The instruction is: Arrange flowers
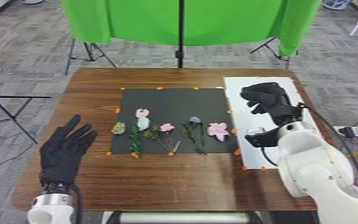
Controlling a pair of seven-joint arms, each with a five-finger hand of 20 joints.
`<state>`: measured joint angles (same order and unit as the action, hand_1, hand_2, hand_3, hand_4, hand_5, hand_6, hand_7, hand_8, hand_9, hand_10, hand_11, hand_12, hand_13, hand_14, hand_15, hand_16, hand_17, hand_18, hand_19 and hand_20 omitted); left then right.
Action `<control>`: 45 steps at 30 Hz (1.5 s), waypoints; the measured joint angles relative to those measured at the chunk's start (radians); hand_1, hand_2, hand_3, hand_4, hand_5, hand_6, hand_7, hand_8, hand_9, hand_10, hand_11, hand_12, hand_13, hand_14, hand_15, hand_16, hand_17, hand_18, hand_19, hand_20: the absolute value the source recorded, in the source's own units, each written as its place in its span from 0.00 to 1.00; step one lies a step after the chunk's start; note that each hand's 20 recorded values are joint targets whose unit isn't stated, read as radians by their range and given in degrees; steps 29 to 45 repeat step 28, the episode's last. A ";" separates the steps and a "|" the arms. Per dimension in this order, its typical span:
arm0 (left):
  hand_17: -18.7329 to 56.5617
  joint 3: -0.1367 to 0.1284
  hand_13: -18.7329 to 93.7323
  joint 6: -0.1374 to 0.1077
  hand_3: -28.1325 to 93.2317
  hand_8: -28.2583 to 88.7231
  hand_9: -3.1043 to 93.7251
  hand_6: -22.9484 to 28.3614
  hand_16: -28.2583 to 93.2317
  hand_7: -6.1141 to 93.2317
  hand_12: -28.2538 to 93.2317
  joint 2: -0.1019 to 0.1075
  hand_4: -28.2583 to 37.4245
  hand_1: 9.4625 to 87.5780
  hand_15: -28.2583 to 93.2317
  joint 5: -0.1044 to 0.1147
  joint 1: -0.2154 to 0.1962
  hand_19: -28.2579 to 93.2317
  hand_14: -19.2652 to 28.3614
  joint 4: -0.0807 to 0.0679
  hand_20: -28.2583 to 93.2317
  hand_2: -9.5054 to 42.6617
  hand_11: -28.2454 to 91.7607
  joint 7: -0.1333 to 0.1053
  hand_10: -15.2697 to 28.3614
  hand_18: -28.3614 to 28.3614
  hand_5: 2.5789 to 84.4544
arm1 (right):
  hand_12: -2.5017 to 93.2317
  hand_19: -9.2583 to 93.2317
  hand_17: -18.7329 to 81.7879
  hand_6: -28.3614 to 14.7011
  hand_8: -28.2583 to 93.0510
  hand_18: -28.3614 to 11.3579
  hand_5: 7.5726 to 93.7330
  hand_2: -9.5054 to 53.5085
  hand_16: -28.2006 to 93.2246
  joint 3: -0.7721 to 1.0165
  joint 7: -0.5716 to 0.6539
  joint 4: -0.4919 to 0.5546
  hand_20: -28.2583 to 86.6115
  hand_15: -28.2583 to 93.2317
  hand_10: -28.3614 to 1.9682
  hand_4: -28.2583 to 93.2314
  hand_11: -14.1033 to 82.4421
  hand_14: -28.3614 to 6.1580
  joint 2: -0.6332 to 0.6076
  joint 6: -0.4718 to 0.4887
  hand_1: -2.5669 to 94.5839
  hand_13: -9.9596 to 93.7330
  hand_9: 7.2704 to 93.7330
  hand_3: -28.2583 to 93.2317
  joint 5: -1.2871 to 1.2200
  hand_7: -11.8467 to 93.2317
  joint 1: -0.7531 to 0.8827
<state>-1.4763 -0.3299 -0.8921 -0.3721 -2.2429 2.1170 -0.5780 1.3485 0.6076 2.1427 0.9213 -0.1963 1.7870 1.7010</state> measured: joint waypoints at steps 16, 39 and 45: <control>0.13 -0.007 0.39 0.058 0.85 0.16 0.40 0.46 0.20 0.17 0.34 -0.055 0.00 0.14 0.61 -0.155 0.012 0.59 0.90 -0.043 0.41 0.35 0.41 -0.008 0.73 0.90 0.34 | 0.15 0.53 0.20 0.74 0.14 0.16 0.43 0.28 0.38 0.198 -0.417 -0.100 0.45 0.37 0.51 0.00 0.21 0.22 0.146 0.100 0.17 0.42 0.45 0.86 -0.818 0.21 0.160; 0.13 0.026 0.39 0.087 0.85 0.16 0.40 0.48 0.21 0.17 0.35 -0.012 0.00 0.13 0.62 -0.109 0.069 0.61 0.91 -0.085 0.42 0.34 0.42 -0.005 0.75 0.92 0.35 | 0.16 0.54 0.20 0.75 0.14 0.16 0.42 0.28 0.39 0.141 -0.433 -0.148 0.46 0.39 0.50 0.00 0.22 0.22 0.165 0.135 0.17 0.43 0.44 0.87 -0.857 0.22 0.099; 0.13 0.026 0.39 0.087 0.85 0.16 0.40 0.48 0.21 0.17 0.35 -0.012 0.00 0.13 0.62 -0.109 0.069 0.61 0.91 -0.085 0.42 0.34 0.42 -0.005 0.75 0.92 0.35 | 0.16 0.54 0.20 0.75 0.14 0.16 0.42 0.28 0.39 0.141 -0.433 -0.148 0.46 0.39 0.50 0.00 0.22 0.22 0.165 0.135 0.17 0.43 0.44 0.87 -0.857 0.22 0.099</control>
